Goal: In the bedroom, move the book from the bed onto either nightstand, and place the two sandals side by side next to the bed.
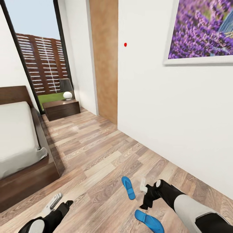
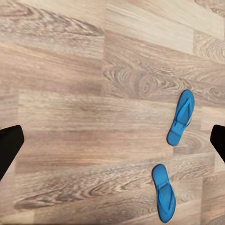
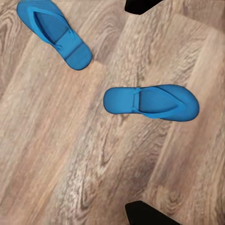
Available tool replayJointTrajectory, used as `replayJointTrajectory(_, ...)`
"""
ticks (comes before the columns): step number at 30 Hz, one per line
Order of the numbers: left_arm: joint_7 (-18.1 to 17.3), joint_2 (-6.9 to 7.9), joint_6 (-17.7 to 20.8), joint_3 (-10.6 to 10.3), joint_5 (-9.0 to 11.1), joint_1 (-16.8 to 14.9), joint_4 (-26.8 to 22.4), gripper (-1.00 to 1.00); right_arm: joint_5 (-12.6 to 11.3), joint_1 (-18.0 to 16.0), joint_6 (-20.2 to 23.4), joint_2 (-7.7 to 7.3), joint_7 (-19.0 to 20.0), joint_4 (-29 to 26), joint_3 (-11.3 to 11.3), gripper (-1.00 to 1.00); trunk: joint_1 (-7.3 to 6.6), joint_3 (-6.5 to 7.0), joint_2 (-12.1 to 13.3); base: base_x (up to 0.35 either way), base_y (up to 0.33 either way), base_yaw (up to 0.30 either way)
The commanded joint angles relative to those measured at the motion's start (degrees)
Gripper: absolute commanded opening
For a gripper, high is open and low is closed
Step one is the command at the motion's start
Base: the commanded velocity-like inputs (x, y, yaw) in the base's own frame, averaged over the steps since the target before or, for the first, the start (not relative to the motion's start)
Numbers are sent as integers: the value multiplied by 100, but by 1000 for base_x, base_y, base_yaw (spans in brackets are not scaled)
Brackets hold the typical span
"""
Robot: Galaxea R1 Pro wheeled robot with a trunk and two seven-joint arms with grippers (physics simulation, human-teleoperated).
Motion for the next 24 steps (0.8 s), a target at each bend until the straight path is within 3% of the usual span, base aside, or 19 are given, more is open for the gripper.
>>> replayJointTrajectory(1,105,-15,15,-23,59,-5,-22,100,10,0,33,-63,131,-49,-23,100,21,-23,-44,0,0,37)
replayJointTrajectory(2,148,-23,6,-47,61,-4,-34,100,6,-1,32,-122,209,-90,-34,100,43,-41,-84,0,0,29)
replayJointTrajectory(3,251,-42,-36,-109,65,-4,-55,100,-4,12,12,-339,361,-280,-58,100,65,-59,-124,0,0,5)
replayJointTrajectory(10,305,-56,-77,-151,68,-4,-55,100,-9,42,-119,-528,428,-413,-70,100,219,-183,-405,0,0,1)
replayJointTrajectory(11,318,-64,-89,-165,72,-4,-60,100,-13,50,-243,-665,434,-442,-67,100,241,-201,-445,0,0,0)
replayJointTrajectory(12,320,-66,-92,-168,73,-4,-61,100,-14,54,-298,-713,435,-448,-65,100,263,-219,-485,0,0,0)
replayJointTrajectory(18,325,-81,-103,-202,77,-4,-116,100,-19,67,-743,-869,393,-448,-62,100,395,-327,-726,0,0,0)
replayJointTrajectory(24,518,-97,-105,-556,71,22,-537,100,-32,68,-951,-914,329,-441,-66,100,508,-438,-929,0,0,0)
